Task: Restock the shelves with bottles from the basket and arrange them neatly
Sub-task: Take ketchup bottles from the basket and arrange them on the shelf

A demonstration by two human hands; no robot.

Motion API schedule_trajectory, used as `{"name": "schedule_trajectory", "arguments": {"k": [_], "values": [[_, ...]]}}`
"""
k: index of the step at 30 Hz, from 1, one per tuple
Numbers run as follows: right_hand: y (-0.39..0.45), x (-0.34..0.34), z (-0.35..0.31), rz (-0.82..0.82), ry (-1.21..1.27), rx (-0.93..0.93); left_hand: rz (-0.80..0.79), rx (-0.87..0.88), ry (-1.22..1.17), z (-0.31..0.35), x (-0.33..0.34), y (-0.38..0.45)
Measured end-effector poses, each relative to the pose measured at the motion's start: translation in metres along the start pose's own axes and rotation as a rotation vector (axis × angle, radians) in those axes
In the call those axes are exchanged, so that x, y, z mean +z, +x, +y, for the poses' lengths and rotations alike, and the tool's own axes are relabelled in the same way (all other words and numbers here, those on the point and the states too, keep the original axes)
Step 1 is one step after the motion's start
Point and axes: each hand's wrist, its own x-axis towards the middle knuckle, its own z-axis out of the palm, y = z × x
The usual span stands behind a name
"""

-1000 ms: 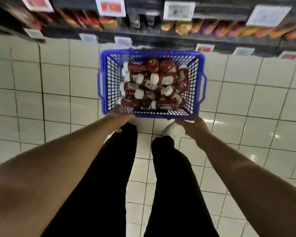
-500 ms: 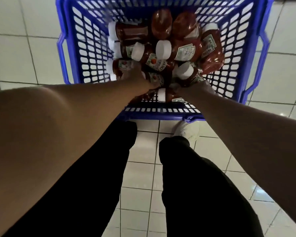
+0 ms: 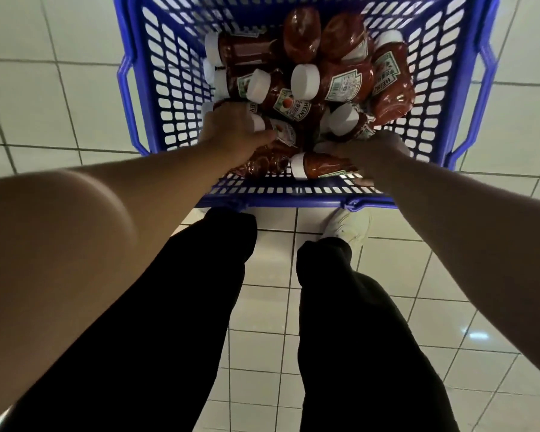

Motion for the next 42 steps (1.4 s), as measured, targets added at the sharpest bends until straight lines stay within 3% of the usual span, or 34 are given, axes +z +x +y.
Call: {"name": "schedule_trajectory", "arguments": {"k": [3,7,11,17,20,23,27,31,35,40,42], "values": [[-0.033,-0.022,0.003,0.034,0.224,-0.043,0.125,-0.028,-0.132,0.000,-0.035,-0.041],[-0.110,-0.076,-0.001,-0.041,0.602,-0.088,0.010,-0.249,-0.992,0.014,-0.103,-0.112],[-0.219,-0.161,-0.024,-0.231,0.891,-0.286,-0.074,-0.108,-1.326,0.058,-0.200,-0.194],[-0.395,-0.284,-0.086,-0.415,1.021,-0.753,-0.426,0.263,-1.702,0.167,-0.338,-0.314],[-0.478,-0.334,-0.126,-0.445,1.100,-0.867,-0.520,0.367,-1.826,0.221,-0.398,-0.360],[-0.550,-0.373,-0.159,-0.530,1.177,-0.918,-0.636,0.512,-1.804,0.263,-0.451,-0.404],[-0.629,-0.409,-0.192,-0.705,1.202,-0.986,-0.513,0.712,-1.717,0.299,-0.506,-0.447],[-0.684,-0.436,-0.210,-0.728,1.167,-1.015,-0.568,1.017,-1.589,0.321,-0.547,-0.483],[-0.714,-0.451,-0.210,-0.706,0.978,-1.062,-0.288,1.046,-1.279,0.327,-0.551,-0.507],[-0.721,-0.450,-0.199,-0.660,0.803,-1.031,-0.326,1.047,-1.686,0.323,-0.560,-0.513],[-0.730,-0.449,-0.208,-0.692,0.805,-1.068,-0.291,1.047,-1.671,0.322,-0.583,-0.510]]}}
